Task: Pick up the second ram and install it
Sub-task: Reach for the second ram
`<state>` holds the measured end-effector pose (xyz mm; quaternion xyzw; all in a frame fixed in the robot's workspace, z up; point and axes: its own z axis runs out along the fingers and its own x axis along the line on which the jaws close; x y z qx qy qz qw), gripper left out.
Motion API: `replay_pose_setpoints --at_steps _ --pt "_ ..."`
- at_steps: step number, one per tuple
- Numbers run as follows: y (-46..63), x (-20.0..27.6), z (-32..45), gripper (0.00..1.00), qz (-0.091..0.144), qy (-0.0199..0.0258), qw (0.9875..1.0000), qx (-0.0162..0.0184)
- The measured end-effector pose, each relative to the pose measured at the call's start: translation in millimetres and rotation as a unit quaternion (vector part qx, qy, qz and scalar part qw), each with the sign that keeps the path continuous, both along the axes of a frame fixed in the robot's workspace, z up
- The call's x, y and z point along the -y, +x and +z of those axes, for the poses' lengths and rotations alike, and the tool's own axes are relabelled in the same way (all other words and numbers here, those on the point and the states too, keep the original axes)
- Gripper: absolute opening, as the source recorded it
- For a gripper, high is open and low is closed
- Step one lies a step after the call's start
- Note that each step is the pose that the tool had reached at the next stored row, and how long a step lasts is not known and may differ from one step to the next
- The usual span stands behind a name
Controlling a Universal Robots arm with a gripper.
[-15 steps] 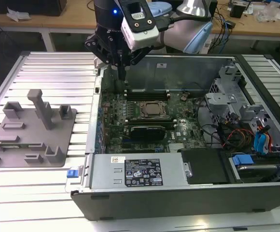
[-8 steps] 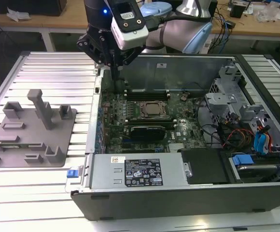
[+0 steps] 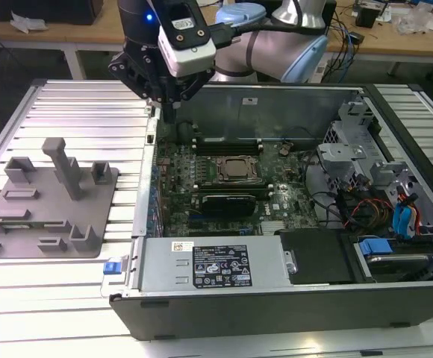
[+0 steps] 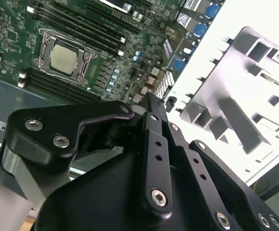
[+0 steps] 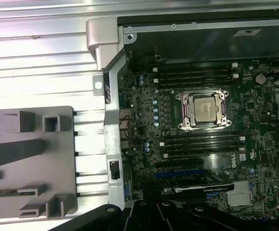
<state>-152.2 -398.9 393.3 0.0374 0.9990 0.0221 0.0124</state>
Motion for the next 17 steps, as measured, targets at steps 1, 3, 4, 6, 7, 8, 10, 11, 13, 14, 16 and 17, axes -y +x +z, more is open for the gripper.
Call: replay_pose_setpoints --at_steps 1,3,4,6,7,8,10,11,13,14,16,17 --pt "-2.7 0.0 0.0 0.08 0.000 0.0000 1.0000 0.0000" --pt "-6.9 0.0 0.0 0.08 0.000 0.0000 1.0000 0.0000" --pt "-8.6 0.0 0.0 0.08 0.000 0.0000 1.0000 0.0000" --pt "-12.6 0.0 0.0 0.08 0.000 0.0000 1.0000 0.0000" --pt "-13.7 0.0 0.0 0.08 0.000 0.0000 1.0000 0.0000" --pt "-16.0 0.0 0.0 0.08 0.000 0.0000 1.0000 0.0000" --pt "-20.7 0.0 0.0 0.08 0.000 0.0000 1.0000 0.0000" --pt "-22.0 0.0 0.0 0.08 0.000 0.0000 1.0000 0.0000" --pt "-25.5 0.0 0.0 0.08 0.000 0.0000 1.0000 0.0000" --pt "-26.8 0.0 0.0 0.08 0.000 0.0000 1.0000 0.0000" --pt "-32.3 0.0 0.0 0.08 0.000 0.0000 1.0000 0.0000" --pt "-33.8 0.0 0.0 0.08 0.000 0.0000 1.0000 0.0001"
